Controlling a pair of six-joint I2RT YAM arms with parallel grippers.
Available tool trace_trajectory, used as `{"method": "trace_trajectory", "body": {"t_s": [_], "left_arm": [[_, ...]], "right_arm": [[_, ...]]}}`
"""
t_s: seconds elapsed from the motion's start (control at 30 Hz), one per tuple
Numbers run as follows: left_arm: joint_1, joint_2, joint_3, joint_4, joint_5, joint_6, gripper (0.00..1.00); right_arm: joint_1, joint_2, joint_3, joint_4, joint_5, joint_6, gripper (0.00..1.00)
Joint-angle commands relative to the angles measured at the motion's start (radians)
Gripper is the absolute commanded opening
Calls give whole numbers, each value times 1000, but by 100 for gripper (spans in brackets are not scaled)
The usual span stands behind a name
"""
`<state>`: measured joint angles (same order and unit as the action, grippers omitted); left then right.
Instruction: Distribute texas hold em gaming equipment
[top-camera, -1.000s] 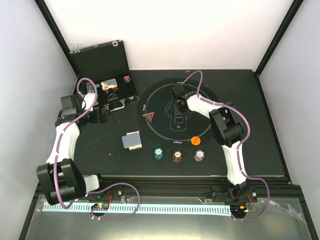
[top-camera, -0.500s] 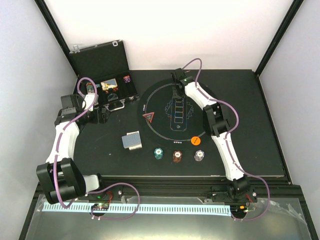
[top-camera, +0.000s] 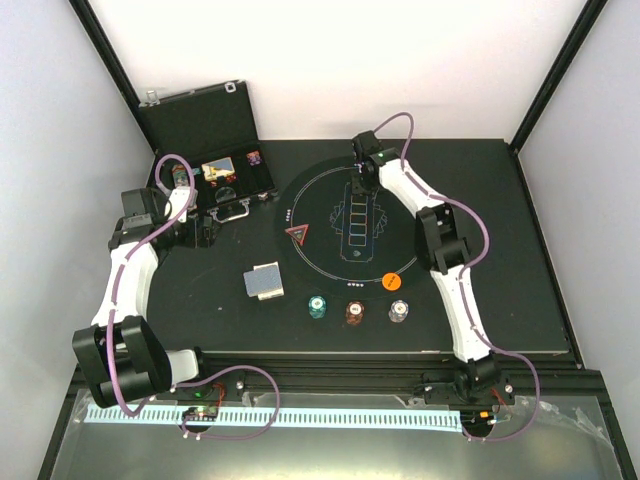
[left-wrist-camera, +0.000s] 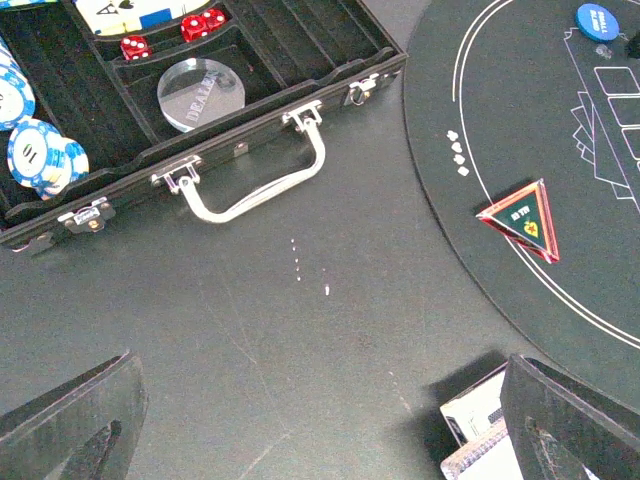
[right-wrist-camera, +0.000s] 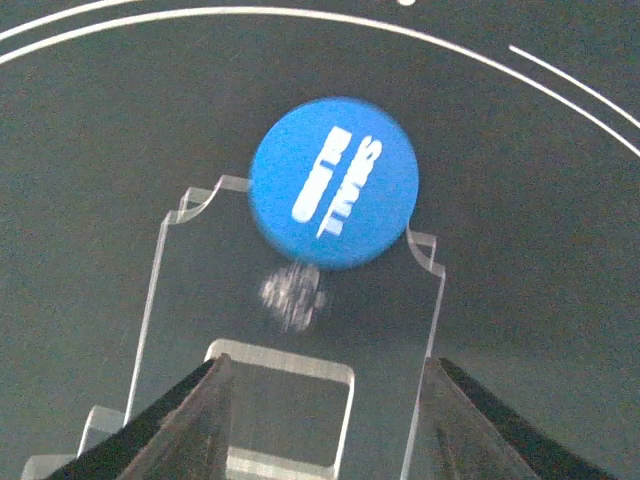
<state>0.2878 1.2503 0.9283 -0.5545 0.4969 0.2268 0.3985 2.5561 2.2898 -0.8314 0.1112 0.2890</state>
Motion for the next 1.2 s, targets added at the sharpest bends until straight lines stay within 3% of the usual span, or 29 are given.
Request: {"method": "trace_trajectory", "body": {"t_s": [0.0,0.3,0.5,0.7,1.17], "left_arm": [[8,-16,32,-25,25,14,99],[11,-25,12,9,8,-21,99],[13,-8,34,-27,14,-10,99],[13,-16,38,-45,27,3,99],[14,-23,37,-45,45,0,99]], "right_arm": [[32,-254,-156,7,-18,-42,59],[138,-747,-955,178,24,52,60],[194,-949,-1250,228,2,141,51],[218,-1014,-1384,254,-46,181,47],[223,-1016,-1447,250,-64,175,44]]}}
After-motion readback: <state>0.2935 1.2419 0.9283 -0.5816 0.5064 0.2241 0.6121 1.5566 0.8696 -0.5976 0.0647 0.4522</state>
